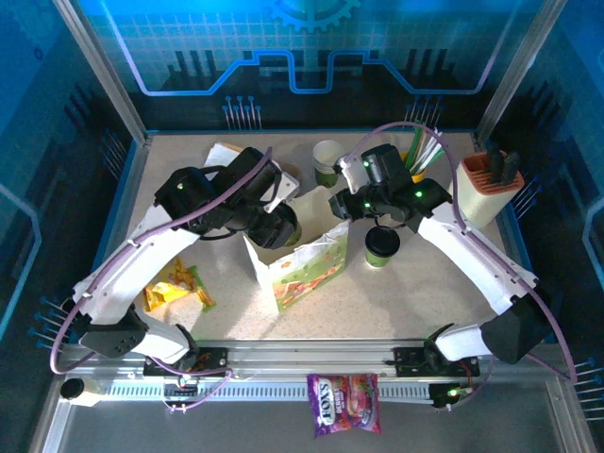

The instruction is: Pack the takeout coffee

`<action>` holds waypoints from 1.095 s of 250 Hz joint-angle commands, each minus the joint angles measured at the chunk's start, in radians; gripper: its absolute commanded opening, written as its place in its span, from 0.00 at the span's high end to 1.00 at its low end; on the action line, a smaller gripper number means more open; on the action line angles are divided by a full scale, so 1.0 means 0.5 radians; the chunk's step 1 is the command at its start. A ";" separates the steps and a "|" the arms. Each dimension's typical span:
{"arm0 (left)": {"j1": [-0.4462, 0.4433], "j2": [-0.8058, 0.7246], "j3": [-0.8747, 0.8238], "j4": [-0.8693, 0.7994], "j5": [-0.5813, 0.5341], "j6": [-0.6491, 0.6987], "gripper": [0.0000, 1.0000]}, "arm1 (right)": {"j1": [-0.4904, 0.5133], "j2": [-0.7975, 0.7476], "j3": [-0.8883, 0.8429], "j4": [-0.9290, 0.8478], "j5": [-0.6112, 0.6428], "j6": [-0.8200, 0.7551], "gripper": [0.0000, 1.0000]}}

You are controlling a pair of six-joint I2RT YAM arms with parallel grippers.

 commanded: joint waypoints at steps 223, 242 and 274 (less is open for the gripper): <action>0.040 0.182 0.084 -0.104 0.146 0.285 0.42 | 0.009 0.165 0.204 -0.077 0.029 -0.118 0.95; 0.042 0.196 0.094 -0.118 0.144 0.285 0.42 | 0.009 0.165 0.197 -0.073 0.031 -0.118 0.96; 0.040 0.219 0.112 -0.147 0.163 0.282 0.44 | 0.009 0.164 0.191 -0.071 0.028 -0.115 0.97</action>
